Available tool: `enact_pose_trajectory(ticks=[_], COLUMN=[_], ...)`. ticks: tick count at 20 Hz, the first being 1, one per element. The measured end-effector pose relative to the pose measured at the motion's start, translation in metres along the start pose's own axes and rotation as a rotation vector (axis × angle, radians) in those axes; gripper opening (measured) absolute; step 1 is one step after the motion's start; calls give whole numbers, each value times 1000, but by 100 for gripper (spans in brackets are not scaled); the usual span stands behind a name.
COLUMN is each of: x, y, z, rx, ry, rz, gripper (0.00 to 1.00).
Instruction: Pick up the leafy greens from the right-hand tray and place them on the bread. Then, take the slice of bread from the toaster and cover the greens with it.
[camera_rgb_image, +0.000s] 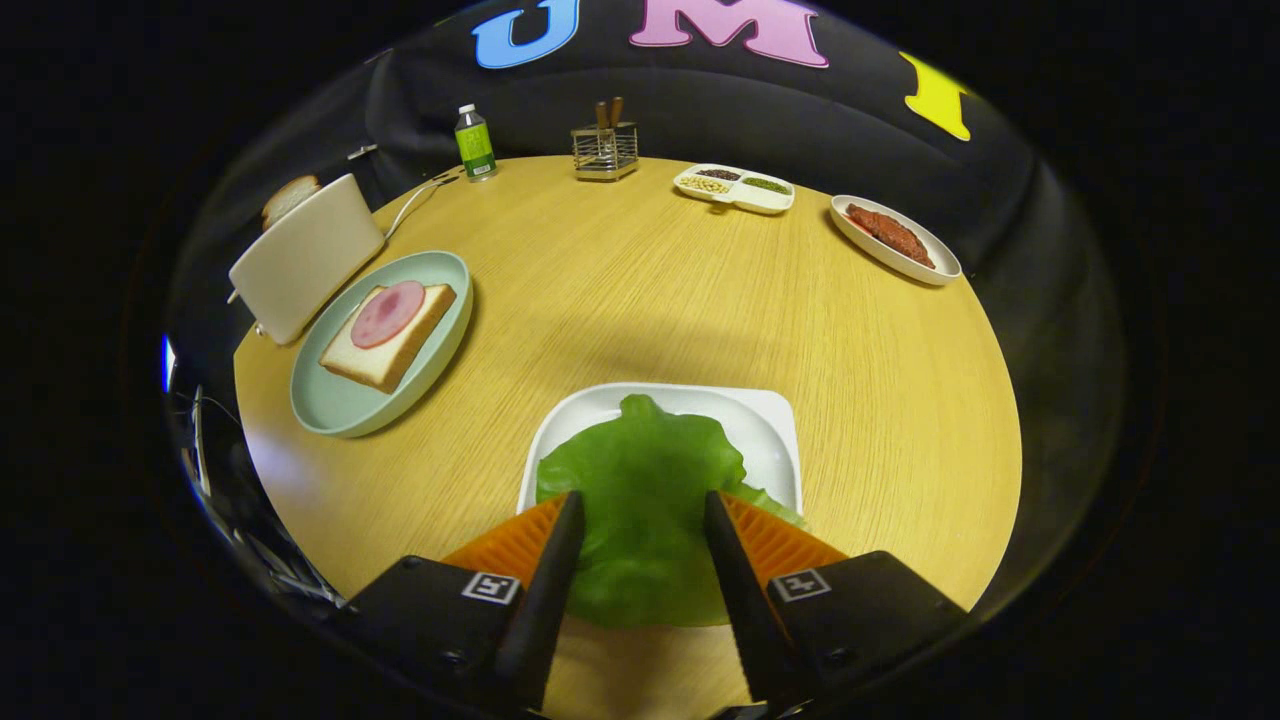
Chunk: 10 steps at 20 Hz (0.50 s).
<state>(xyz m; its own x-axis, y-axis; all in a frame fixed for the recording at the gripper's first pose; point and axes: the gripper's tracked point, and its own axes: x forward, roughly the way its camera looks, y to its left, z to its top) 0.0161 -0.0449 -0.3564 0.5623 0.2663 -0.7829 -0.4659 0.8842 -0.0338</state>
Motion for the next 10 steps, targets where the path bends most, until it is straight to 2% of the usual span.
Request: enact_pose_trajectory(ticks=[1,2,5,8,10], x=[1,-1,-1,-3,-4], y=[1,1,1,-1,-1], z=[0,0,1,1,3], rx=[-5,-6,-1,61,83], ry=[4,0,0,19,25], rz=[1,1,3,21,18], gripper=[68,51,17,6,6])
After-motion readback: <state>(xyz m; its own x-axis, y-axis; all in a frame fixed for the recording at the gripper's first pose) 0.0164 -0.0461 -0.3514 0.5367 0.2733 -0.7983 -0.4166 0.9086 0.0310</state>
